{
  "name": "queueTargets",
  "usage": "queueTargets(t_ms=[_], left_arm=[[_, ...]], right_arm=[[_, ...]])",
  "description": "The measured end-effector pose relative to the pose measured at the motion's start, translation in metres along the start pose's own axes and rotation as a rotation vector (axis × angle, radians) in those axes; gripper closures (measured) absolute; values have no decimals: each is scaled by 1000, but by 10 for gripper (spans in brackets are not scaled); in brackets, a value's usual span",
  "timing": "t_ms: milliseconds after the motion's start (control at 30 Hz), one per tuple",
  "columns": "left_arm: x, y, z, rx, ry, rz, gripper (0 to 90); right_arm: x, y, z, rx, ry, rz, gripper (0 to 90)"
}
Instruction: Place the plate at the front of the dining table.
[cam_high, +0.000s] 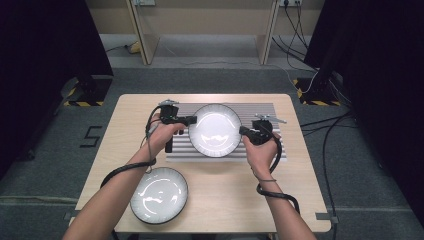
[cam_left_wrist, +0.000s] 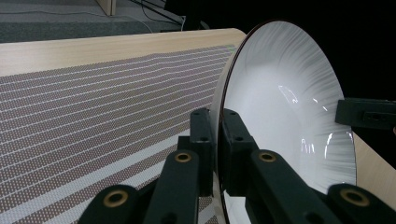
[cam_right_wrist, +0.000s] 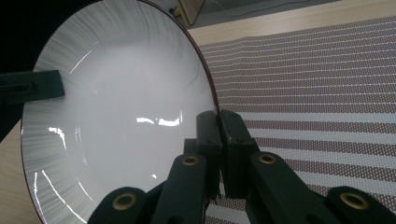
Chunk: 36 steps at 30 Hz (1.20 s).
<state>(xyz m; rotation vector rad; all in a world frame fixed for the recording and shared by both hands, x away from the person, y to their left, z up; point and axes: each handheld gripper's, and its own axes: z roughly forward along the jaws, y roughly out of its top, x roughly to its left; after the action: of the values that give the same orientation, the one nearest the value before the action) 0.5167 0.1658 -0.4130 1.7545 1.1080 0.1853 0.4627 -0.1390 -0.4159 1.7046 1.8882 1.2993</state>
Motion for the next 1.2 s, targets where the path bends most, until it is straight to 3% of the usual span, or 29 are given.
queueTargets(t_ms=[533, 1200], left_arm=[[0, 15, 15, 0, 4, 5, 844], [12, 23, 36, 10, 5, -26, 843]], right_arm=[[-10, 12, 6, -13, -19, 11, 876], [-21, 24, 21, -5, -28, 32, 876]])
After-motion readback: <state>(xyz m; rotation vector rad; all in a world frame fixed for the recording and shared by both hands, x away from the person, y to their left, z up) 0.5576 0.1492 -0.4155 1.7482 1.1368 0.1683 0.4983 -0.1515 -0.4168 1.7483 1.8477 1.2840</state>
